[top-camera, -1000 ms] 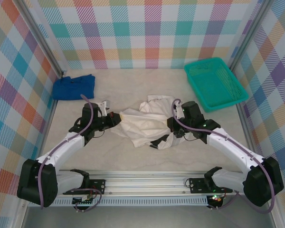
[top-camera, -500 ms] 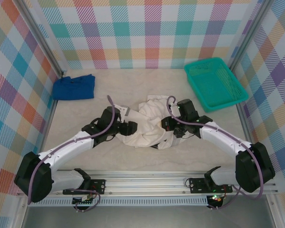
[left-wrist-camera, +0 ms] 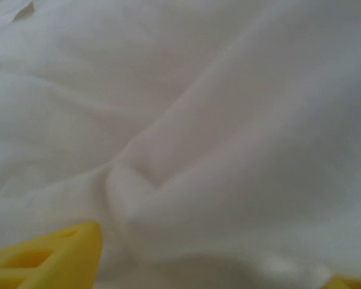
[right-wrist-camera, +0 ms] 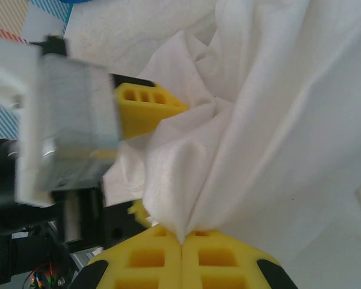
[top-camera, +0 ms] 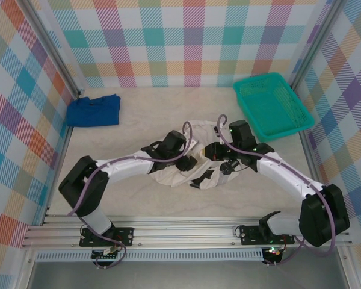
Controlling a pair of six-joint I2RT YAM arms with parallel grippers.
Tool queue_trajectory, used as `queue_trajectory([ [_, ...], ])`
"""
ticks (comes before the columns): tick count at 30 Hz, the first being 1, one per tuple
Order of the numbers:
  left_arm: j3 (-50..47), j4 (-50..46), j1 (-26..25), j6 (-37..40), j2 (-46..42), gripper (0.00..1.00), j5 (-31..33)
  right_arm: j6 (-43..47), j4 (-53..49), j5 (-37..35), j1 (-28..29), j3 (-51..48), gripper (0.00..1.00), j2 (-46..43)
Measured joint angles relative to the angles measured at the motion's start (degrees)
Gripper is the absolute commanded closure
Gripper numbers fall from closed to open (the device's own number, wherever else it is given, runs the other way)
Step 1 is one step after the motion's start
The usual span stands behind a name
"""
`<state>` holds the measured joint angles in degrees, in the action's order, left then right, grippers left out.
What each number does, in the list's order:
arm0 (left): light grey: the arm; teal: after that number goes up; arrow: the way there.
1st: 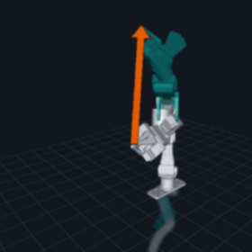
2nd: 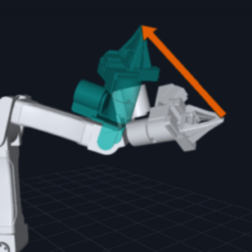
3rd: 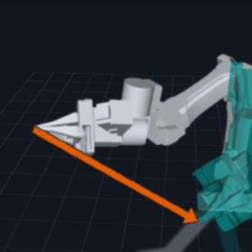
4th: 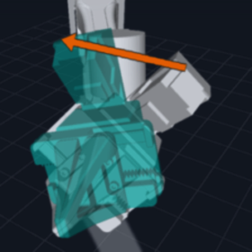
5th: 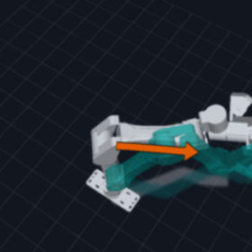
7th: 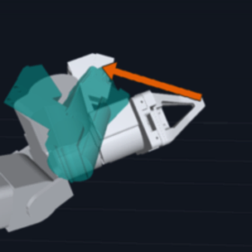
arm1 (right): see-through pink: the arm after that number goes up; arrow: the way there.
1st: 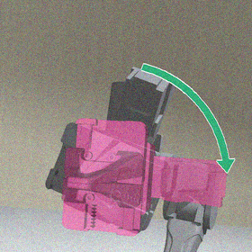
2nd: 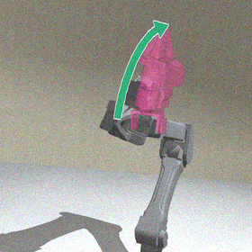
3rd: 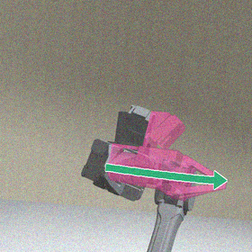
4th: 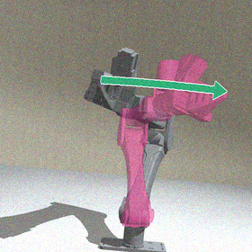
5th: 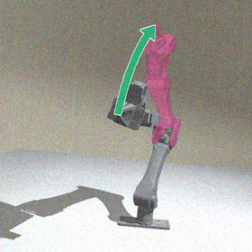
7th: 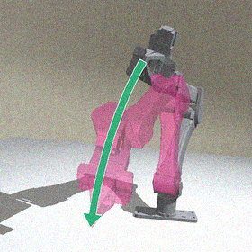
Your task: Fold the inside-out t-shirt
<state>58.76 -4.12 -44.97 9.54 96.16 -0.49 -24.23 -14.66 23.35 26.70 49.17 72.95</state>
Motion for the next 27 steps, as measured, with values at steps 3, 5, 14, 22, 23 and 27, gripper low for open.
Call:
queue_trajectory([
  [3,2.38,0.15,0.7,-0.09,2.91,0.87,-2.78,-0.44,0.04,0.13,-1.01,-0.26,0.98,-1.6],
  [5,3.85,-0.76,1.66,-1.05,3.65,0.97,-6.38,-0.33,-0.11,-0.44,-1.64,-0.76,0.93,-2.78],
  [14,9.25,-14.23,7.8,-14.67,-2.56,1.0,-23.78,7.8,-4.31,-16.26,-0.59,-0.81,0.78,-3.04],
  [22,11.26,-23.08,8.92,-23.85,-6.86,1.0,-29.79,14.34,-4.59,-20.9,6.23,-2.58,0.48,-7.5],
  [23,11.69,-23.91,8.92,-24.22,-6.86,1.0,-30.14,14.67,-3.78,-20.55,7.56,-3.52,0.45,-9.09],
  [27,13.75,-26.16,9.18,-25.2,-6.86,1.0,-31.71,16.33,1.07,-20.35,13.88,-7.32,0.33,-12.15],
])
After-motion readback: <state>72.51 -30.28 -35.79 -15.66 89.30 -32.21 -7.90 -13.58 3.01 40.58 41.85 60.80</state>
